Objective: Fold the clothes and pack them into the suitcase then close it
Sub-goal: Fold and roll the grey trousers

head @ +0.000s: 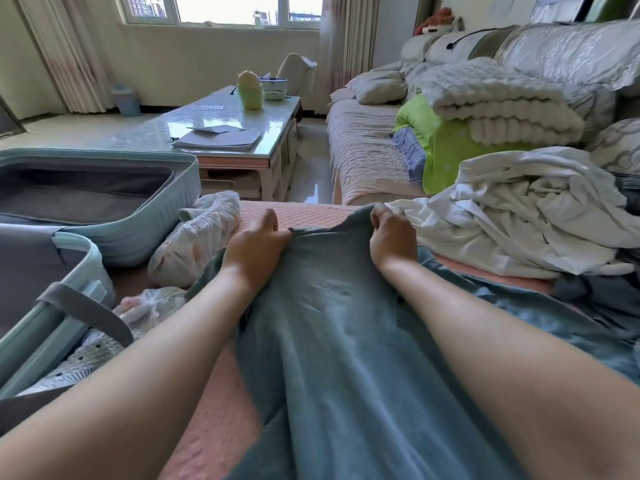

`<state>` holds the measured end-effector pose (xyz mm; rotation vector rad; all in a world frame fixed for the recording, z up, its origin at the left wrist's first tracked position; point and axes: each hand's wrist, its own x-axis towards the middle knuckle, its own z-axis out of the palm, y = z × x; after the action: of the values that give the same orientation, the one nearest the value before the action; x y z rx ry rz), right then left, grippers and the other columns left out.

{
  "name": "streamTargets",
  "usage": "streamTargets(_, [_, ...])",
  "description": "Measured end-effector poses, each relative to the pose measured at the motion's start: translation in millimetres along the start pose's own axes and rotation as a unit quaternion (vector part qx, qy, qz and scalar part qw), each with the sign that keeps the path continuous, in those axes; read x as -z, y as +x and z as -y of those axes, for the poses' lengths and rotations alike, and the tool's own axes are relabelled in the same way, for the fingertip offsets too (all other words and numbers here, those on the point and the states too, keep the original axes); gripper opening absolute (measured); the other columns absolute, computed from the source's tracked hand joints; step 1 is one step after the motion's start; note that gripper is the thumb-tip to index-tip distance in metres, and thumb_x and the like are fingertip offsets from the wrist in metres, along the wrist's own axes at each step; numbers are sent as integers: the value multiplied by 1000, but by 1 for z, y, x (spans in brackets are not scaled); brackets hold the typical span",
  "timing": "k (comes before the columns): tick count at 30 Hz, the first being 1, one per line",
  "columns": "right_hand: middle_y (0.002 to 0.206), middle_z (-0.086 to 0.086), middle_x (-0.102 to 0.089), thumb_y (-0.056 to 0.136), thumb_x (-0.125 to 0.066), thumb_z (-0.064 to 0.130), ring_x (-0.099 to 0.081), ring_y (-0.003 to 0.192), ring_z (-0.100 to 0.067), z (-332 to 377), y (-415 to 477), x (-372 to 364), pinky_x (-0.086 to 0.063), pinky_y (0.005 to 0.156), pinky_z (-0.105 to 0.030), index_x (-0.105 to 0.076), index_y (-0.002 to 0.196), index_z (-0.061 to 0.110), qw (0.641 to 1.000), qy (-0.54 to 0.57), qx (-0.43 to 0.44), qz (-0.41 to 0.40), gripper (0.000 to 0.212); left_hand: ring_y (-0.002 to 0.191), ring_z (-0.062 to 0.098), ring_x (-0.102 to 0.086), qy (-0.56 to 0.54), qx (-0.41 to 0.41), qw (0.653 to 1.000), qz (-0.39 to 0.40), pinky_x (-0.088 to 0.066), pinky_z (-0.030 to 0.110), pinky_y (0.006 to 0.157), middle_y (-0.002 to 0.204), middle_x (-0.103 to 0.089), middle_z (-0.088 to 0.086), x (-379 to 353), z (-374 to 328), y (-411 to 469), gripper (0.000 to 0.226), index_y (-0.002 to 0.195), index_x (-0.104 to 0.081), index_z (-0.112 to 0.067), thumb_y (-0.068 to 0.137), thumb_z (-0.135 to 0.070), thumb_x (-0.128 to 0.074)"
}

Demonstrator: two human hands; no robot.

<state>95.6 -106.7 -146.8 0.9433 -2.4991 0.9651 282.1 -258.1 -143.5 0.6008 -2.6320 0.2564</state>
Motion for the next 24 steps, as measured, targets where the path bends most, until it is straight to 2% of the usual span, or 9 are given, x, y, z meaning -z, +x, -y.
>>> streamTargets(3, [119,-17,-54,91,-43,0,-59,105,-37,3,3,-9,-46,93,-37,-62,109,20,996,4,-11,89,33,123,33,-45,33,66,984,160,-41,44,102,132,-44,10,-5,1,6,31,126,-64,-17,100,-19,-48])
streamTargets(6, [157,-18,-25,98,-53,23,-40,138,-37,8,-17,-14,-32,116,-36,-49,144,24,949,-72,-15,307,47,135,31,-31,74,70,952,288,-31,43,109,143,-38,8,-5,2,-3,46,145,-45,-33,100,-23,-44])
streamTargets(8, [167,-10,6,101,-49,37,-25,148,-38,11,-32,-12,-25,121,-40,-33,155,27,927,-103,-6,361,58,137,32,-28,51,87,952,289,-30,44,111,146,-34,9,1,3,-14,55,149,-38,-33,96,-20,-48])
streamTargets(10, [167,-6,11,102,-45,35,-23,149,-37,14,-45,-4,-24,121,-43,-29,156,29,930,-106,21,350,57,139,30,-25,19,91,969,230,-27,43,114,150,-32,8,14,-1,-30,62,150,-36,-29,91,-12,-50])
streamTargets(12, [168,-4,8,103,-44,31,-22,150,-34,22,-60,12,-25,120,-42,-29,156,28,932,-98,38,346,56,137,29,-29,-27,76,987,136,-28,43,112,147,-37,7,27,-6,-51,65,146,-40,-25,87,-2,-50])
streamTargets(16, [166,-5,-17,103,-46,27,-30,147,-28,37,-105,47,-26,118,-36,-42,150,23,936,-59,60,341,47,105,27,-53,-119,42,992,2,-46,40,92,109,-51,3,57,-18,-99,35,113,-52,-16,84,3,-51])
streamTargets(19, [156,-1,-36,101,-49,27,-37,142,-24,49,-145,74,-28,118,-35,-54,141,25,932,-50,93,347,39,85,21,-55,-163,93,982,25,-43,32,72,91,-49,-4,89,-33,-139,10,97,-47,-20,92,-11,-50])
streamTargets(21, [150,1,-43,101,-49,29,-41,139,-22,56,-172,89,-32,115,-34,-57,137,26,928,-61,117,347,37,81,27,-64,-152,65,985,38,-42,31,65,85,-60,2,104,-44,-168,4,91,-48,-18,93,-19,-51])
streamTargets(24, [145,2,-49,98,-52,29,-46,135,-21,63,-211,105,-35,112,-32,-60,133,28,927,-55,128,347,36,100,33,-64,-103,96,975,174,-47,35,78,106,-67,12,118,-62,-203,29,103,-57,-13,95,-39,-50])
